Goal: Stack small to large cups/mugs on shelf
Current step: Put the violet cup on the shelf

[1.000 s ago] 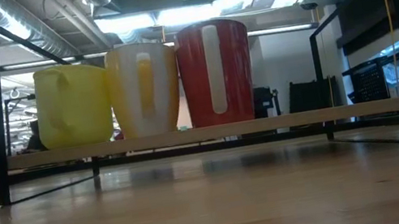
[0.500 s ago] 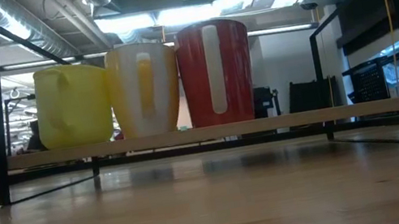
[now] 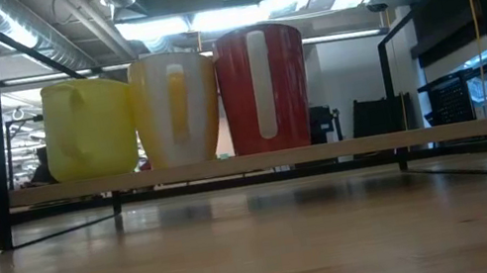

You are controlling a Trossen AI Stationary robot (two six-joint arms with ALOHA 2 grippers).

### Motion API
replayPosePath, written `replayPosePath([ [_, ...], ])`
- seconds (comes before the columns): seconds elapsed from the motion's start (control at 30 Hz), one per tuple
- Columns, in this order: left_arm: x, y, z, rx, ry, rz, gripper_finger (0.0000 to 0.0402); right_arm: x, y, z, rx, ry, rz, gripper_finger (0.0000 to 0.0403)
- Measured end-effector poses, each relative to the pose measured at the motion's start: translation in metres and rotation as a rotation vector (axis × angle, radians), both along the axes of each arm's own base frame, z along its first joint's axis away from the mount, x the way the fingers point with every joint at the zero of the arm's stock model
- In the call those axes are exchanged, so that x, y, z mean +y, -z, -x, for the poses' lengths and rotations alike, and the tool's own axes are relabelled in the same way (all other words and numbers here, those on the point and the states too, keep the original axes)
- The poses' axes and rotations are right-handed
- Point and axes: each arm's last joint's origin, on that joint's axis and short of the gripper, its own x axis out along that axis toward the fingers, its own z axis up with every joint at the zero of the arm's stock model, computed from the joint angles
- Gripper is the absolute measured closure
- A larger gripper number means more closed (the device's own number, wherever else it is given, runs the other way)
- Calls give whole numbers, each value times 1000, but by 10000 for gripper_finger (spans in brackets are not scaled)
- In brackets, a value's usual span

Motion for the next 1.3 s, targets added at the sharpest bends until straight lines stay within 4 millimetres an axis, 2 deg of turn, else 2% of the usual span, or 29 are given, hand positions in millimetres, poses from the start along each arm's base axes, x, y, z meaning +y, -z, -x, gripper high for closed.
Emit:
replayPosePath([
  [0.93,0,0,0,2,15,-11,372,4,0,-1,-1,92,25,385],
  [1.3,0,0,0,3,19,-14,372,5,0,-1,-3,91,23,353],
])
